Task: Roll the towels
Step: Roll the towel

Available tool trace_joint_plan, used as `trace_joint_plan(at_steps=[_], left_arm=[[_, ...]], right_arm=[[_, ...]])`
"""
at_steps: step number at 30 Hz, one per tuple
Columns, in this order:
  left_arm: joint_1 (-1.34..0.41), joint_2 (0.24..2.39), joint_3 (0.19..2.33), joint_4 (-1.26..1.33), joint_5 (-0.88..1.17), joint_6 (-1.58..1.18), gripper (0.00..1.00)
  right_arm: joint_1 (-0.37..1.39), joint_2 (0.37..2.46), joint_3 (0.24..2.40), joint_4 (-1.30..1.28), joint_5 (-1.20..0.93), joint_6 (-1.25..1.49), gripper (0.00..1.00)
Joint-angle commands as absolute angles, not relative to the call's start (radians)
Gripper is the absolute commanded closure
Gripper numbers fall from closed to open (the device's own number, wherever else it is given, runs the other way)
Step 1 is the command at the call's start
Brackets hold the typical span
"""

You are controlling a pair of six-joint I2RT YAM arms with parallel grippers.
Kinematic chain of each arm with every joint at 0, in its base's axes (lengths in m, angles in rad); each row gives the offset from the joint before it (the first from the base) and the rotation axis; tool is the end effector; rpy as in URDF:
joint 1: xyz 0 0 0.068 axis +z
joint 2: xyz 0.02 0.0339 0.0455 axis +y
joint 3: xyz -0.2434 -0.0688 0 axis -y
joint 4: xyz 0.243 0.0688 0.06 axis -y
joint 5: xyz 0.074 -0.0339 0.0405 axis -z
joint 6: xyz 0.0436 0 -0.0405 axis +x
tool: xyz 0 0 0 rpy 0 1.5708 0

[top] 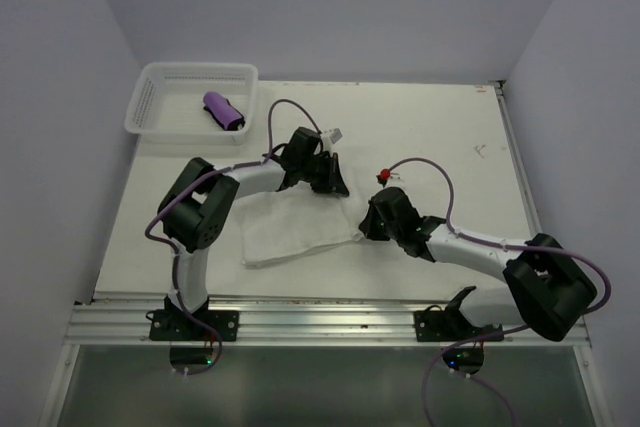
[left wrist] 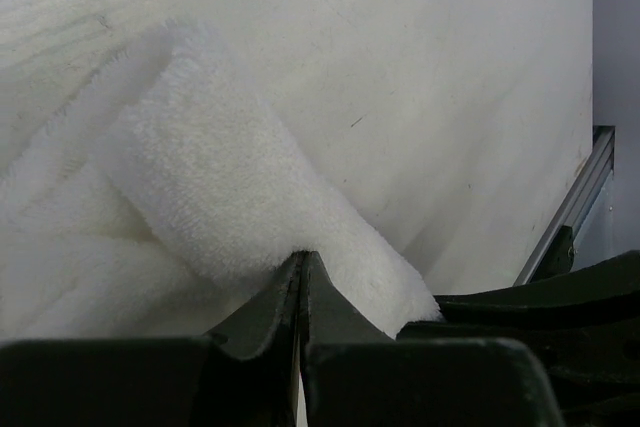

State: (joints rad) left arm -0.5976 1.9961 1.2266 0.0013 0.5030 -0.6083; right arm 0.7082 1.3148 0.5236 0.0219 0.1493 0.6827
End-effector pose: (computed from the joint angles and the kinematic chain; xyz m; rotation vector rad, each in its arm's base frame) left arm 0.3332 -0.2522 0.1313 0.2610 2.5185 -1.1384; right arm 0.1987 0.1616 0.1369 0.0452 2.3876 0.5109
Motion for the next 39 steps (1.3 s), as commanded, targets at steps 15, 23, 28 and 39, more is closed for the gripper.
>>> trace_joint_plan(at_steps=[15, 23, 28, 39], left_arm=[[-0.580, 1.973, 1.330, -0.086, 0.411, -0.580, 0.91], [-0.580, 1.944, 1.339, -0.087, 0.419, -0.584, 0.91], [-0.578, 1.911, 1.344, -0.097, 0.419, -0.584, 0.91], [-0.578, 1.787, 1.299, -0.072, 0.422, -0.615, 0.92]], right_arm=[[0.854, 1.364, 0.695, -0.388, 0.560, 0.538, 1.00], [0.937, 1.463, 0.767, -0.503, 0.728, 0.548, 1.00], [0.992, 1.528, 0.833, -0.568, 0.816, 0.572, 1.00], [1.106, 1.693, 0.998, -0.722, 0.939, 0.646, 1.00]])
